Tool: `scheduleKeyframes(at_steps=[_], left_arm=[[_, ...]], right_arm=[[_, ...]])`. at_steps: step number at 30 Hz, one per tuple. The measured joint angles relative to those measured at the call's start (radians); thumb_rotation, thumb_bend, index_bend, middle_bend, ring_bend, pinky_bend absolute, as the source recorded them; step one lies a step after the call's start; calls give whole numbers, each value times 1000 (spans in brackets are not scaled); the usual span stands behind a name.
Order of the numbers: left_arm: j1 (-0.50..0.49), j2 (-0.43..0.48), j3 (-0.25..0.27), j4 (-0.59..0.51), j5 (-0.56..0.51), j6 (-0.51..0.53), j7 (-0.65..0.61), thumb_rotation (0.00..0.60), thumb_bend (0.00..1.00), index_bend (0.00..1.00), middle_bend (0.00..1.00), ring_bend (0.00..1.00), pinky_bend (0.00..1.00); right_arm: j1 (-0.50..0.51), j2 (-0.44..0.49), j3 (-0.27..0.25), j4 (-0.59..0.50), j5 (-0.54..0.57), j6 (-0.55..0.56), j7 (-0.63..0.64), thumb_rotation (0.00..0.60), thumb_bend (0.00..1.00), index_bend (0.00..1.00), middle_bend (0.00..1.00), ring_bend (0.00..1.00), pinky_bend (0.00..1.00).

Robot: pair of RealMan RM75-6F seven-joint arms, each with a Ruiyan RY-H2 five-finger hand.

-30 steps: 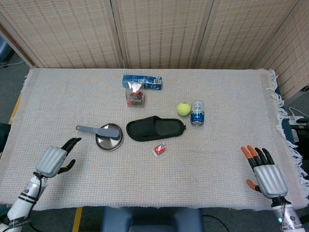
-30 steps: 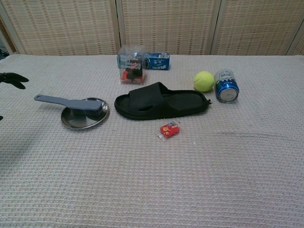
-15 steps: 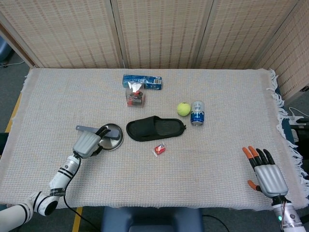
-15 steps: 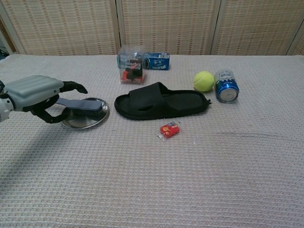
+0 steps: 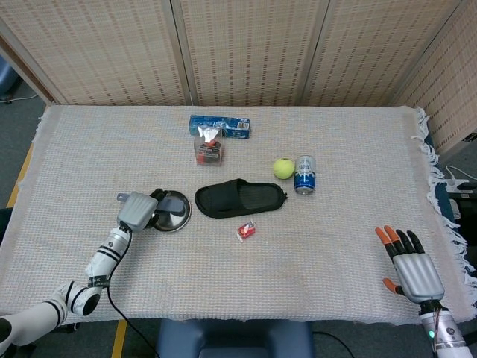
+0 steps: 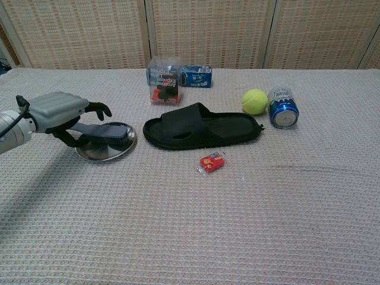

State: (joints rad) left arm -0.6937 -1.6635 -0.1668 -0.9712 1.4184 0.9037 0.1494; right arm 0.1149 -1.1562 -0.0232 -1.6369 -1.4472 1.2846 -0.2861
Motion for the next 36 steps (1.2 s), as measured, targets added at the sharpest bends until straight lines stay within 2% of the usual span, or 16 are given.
scheduleKeyframes(at_steps=[7,19,28,32,34,36], left_arm=[[-27,-26,16,56,-8,-23,-9,600,402,245,249,793,1000],[-36,-53,31,107,-15,2,-6,600,430,356,383,798,1000],[-38,-55,37,104,-12,35,0,600,441,440,510,818,1000],[-36,-49,38,88,-12,46,2,600,446,457,535,818,1000],[-35,-41,36,70,-17,46,6,600,446,458,537,818,1000],[-34,-32,33,50,-21,49,16,600,445,457,538,818,1000]], right_arm=[[1,3,-2,-5,8,-4,-2,600,97,0,0,0,0],[7,7,-7,-9,14,-19,0,600,98,0,0,0,0],[10,3,-10,-8,15,-22,-6,600,97,0,0,0,0],[18,-14,-5,13,8,-23,-2,600,102,0,0,0,0],[30,-24,2,25,9,-35,1,600,140,0,0,0,0],[56,-38,15,36,9,-63,5,600,240,0,0,0,0]])
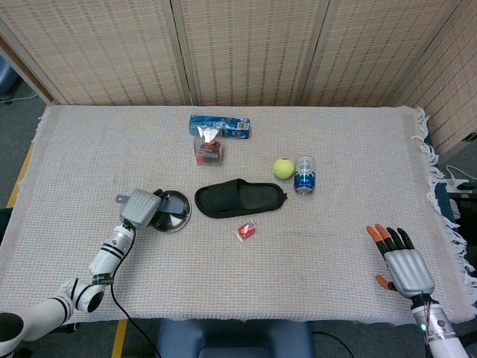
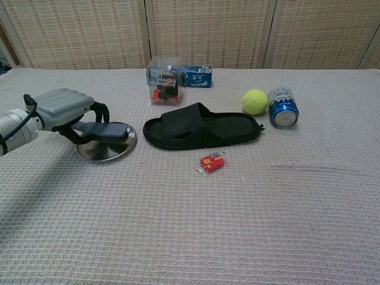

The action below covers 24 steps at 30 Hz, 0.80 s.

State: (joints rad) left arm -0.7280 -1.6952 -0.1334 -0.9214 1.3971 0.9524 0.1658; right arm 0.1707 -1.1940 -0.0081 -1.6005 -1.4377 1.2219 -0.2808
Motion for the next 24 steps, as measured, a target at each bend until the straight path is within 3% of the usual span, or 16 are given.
scheduleKeyframes(at_steps=[3,6,14,24], left_arm=[[1,17,-9,-43,-12,7,23,600,446,457,538,818,1000],[1,35,-21,-94,-32,11,56,600,446,455,537,818,1000],[0,89,-50,-242,-97,16,177,600,445,455,537,818,1000],[-20,123,-76,-345,-175,13,278,600,444,457,538,818,1000]], right_arm=[[58,-26,29,20,4,-59,7,600,382,0,0,0,0],[122,-53,62,37,26,-143,21,600,465,0,0,0,0],[368,-204,159,130,142,-418,23,600,528,0,0,0,0],[546,-415,241,305,282,-488,-49,600,620,0,0,0,0]])
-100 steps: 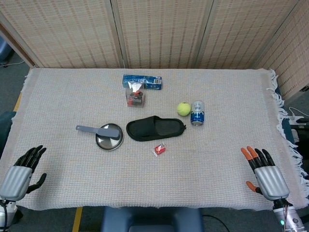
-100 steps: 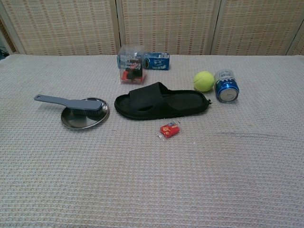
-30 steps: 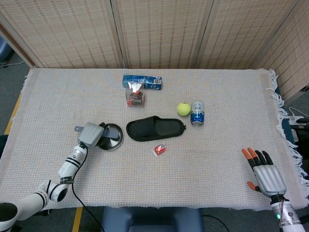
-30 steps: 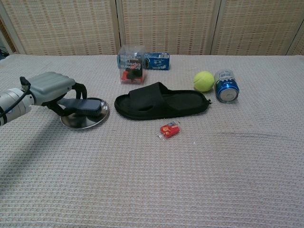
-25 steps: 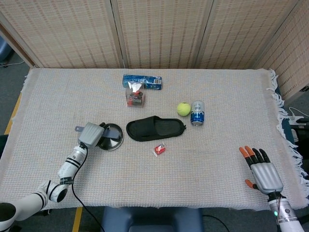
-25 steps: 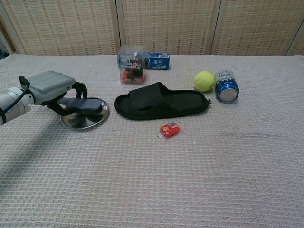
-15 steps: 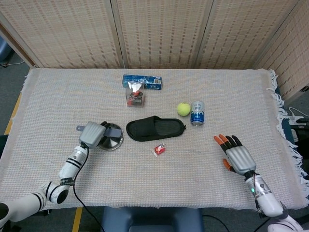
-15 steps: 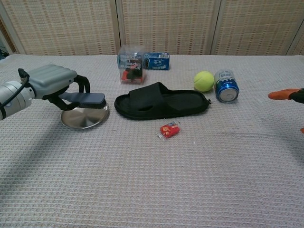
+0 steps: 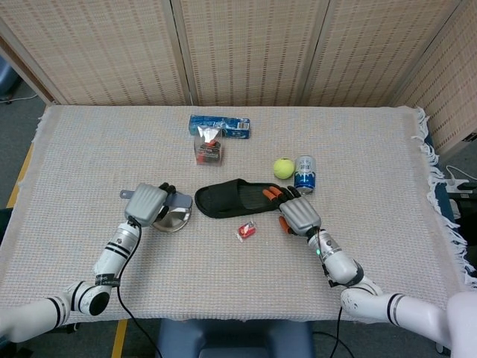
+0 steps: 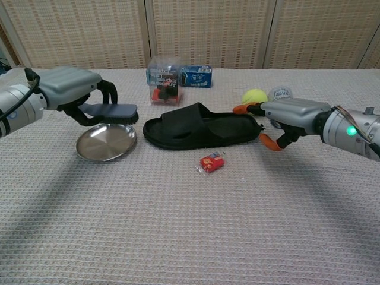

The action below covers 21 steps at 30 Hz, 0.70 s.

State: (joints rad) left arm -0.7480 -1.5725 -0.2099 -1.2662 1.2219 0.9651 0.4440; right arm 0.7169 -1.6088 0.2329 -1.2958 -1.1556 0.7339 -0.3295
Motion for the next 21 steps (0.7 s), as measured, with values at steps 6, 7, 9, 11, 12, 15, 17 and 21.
scheduleKeyframes(at_steps=[6,7,9,11,12,15,17,21], left_arm=[[-20,-2,-5,-22,-17,-6,12,600,445,457,539,818,1000],[-24,-4,-7,-24,-21,-8,13,600,445,456,538,818,1000],[-31,-8,-10,-26,-26,-11,13,600,445,455,536,818,1000],[-39,-16,-13,-26,-32,-14,13,600,445,454,535,818,1000],[-44,-20,-15,-25,-34,-16,14,600,445,453,535,818,1000],[-61,-34,-19,-22,-44,-27,20,600,445,453,536,818,1000],[-76,-48,-24,-21,-54,-34,27,600,444,454,536,818,1000],[-99,-80,-30,-20,-58,-31,48,600,445,457,538,818,1000]], right_arm=[[62,-66,4,87,85,-30,-60,600,655,0,0,0,0],[67,-71,2,94,94,-32,-68,600,655,1,0,0,0],[77,-78,-5,102,112,-37,-84,600,655,3,0,0,0],[85,-82,-11,106,129,-40,-97,600,655,7,0,0,0],[87,-83,-16,106,133,-40,-103,600,655,8,0,0,0],[95,-84,-32,104,147,-41,-124,600,655,8,0,0,0],[101,-84,-44,102,162,-41,-141,600,655,8,0,0,0],[111,-84,-64,101,194,-44,-172,600,655,8,0,0,0]])
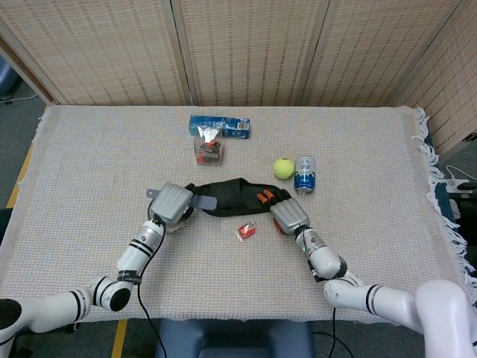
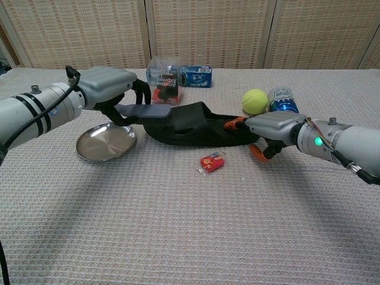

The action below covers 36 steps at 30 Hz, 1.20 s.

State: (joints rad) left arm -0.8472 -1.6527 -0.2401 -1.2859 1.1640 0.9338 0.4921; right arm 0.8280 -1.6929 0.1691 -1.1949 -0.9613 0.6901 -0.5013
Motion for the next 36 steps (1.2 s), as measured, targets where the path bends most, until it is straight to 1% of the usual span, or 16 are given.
scheduleKeyframes(at_steps=[5,9,14,19,26,31,36], left_arm=[[-32,-51,-8,19,1,15,26,600,446,458,539,818,1000],[-53,-84,-8,66,19,28,38,600,444,458,539,817,1000],[-78,-140,-6,165,44,38,25,600,445,456,537,818,1000],[-95,-195,-1,263,64,38,-20,600,445,455,534,810,1000],[-103,-223,12,350,88,34,-65,600,441,457,536,809,1000],[-101,-227,15,369,87,26,-73,600,446,462,542,809,1000],[-97,-230,15,418,69,1,-75,600,444,463,543,809,1000]], right_arm=[[13,3,-19,-9,24,2,-15,600,655,10,0,0,0],[18,10,-27,-14,26,4,-10,600,656,10,0,0,0],[21,24,-39,-26,19,9,-2,600,656,10,0,0,0],[24,29,-46,-25,20,14,5,600,657,10,0,0,0],[28,28,-56,-14,23,10,18,600,657,10,0,0,0],[29,29,-59,-13,23,11,20,600,656,10,0,0,0],[31,34,-69,-14,29,14,13,600,657,10,0,0,0]])
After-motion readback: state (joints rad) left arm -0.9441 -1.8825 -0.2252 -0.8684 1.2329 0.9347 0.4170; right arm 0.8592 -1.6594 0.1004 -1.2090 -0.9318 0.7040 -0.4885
